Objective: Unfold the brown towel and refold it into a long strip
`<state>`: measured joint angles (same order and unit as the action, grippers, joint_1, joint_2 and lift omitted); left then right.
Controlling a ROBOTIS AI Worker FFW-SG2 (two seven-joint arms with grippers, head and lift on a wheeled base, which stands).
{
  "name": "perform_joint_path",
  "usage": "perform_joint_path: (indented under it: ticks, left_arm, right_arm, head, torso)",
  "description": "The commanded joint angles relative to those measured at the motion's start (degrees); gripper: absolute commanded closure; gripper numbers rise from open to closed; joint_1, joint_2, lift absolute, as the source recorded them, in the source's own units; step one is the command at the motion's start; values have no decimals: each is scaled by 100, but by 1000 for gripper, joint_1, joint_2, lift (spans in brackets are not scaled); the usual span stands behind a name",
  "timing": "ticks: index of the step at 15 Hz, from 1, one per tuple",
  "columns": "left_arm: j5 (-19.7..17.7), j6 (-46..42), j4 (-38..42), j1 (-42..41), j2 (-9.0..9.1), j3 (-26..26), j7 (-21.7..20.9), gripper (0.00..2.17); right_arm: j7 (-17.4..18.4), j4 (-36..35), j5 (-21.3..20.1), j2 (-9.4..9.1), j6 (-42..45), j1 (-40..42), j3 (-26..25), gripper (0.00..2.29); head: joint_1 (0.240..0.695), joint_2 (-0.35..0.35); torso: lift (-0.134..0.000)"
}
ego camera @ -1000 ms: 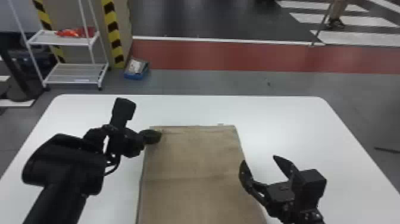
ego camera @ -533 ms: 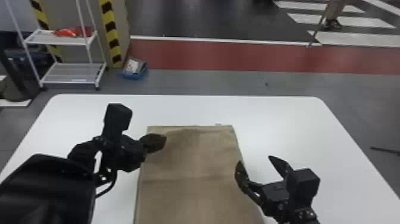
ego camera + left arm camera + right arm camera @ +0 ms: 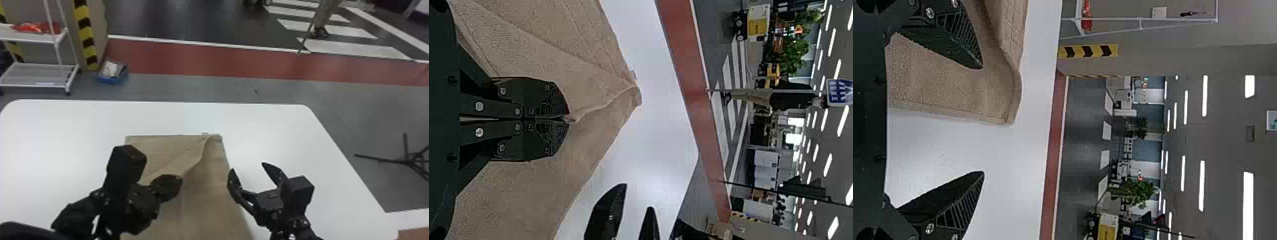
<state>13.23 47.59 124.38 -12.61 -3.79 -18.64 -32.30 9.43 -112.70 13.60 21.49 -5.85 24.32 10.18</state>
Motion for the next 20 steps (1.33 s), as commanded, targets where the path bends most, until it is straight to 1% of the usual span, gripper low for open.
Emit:
perform_joint_path:
  ticks: [1,3,6,7,8,10,11,12,13,15,16,17,18,19,20]
  left_arm:
    - [56,-175,-98,-234,1,-157,180,1912]
    - [56,-228,-142,-357,1,-166,277,1912]
    - [39,-333,-89,-585,-7,-333,268,1912]
    - [-5,-351,-72,-638,-16,-456,242,1912]
    - [-31,-439,-46,-673,-25,-588,180,1912]
    - [-40,-474,-28,-682,-34,-887,119,1905]
    - [-40,-526,-37,-682,-34,-1019,110,1663]
    - [-49,-597,-54,-682,-34,-1133,128,984]
    - [-75,-597,-81,-682,-34,-1212,136,19]
    - [-234,-597,-107,-708,-43,-1168,224,-2]
    - [-374,-702,-116,-770,-43,-1019,444,19]
    - [-550,-1019,-133,-866,-43,-843,646,29]
    - [-893,-1458,-204,-981,-43,-544,866,29]
    - [-1139,-1722,-248,-1060,-34,-280,998,29]
    - [-1411,-2038,-292,-1156,-25,62,1121,29]
  right_arm:
    - [15,-155,90,75,167,99,-174,134]
    - [41,-252,213,119,290,152,-359,140]
    - [68,-393,354,154,343,178,-631,144]
    - [68,-419,354,163,343,170,-666,144]
    - [68,-437,363,172,325,161,-666,144]
    - [68,-445,354,172,308,152,-666,144]
    - [68,-454,354,163,290,143,-649,144]
    - [68,-463,345,163,290,134,-631,144]
    - [59,-472,345,172,273,134,-622,144]
    - [41,-516,327,163,150,108,-587,144]
    - [33,-533,284,172,62,73,-552,144]
    - [-3,-524,248,172,9,46,-517,140]
    - [-55,-524,143,172,-149,-24,-403,144]
    - [-161,-533,2,163,-290,-59,-306,144]
    - [-310,-560,-279,163,-431,-94,-209,144]
  head:
    - [695,-250]
    - [695,-284]
    - [695,-312]
    - [695,-323]
    - [695,-350]
    - [695,-350]
    - [695,-350]
    - [695,-350]
    - [695,-350]
    - [695,-350]
    - [695,-350]
    - [695,-350]
    - [695,-350]
    - [695,-350]
    - [695,-350]
  torso:
    - [-103]
    - [-103]
    - [-103]
    - [-103]
    - [-103]
    - [-103]
    - [-103]
    - [-103]
    - [-103]
    - [-103]
    - [-103]
    - [-103]
    - [-103]
    - [-103]
    - [-103]
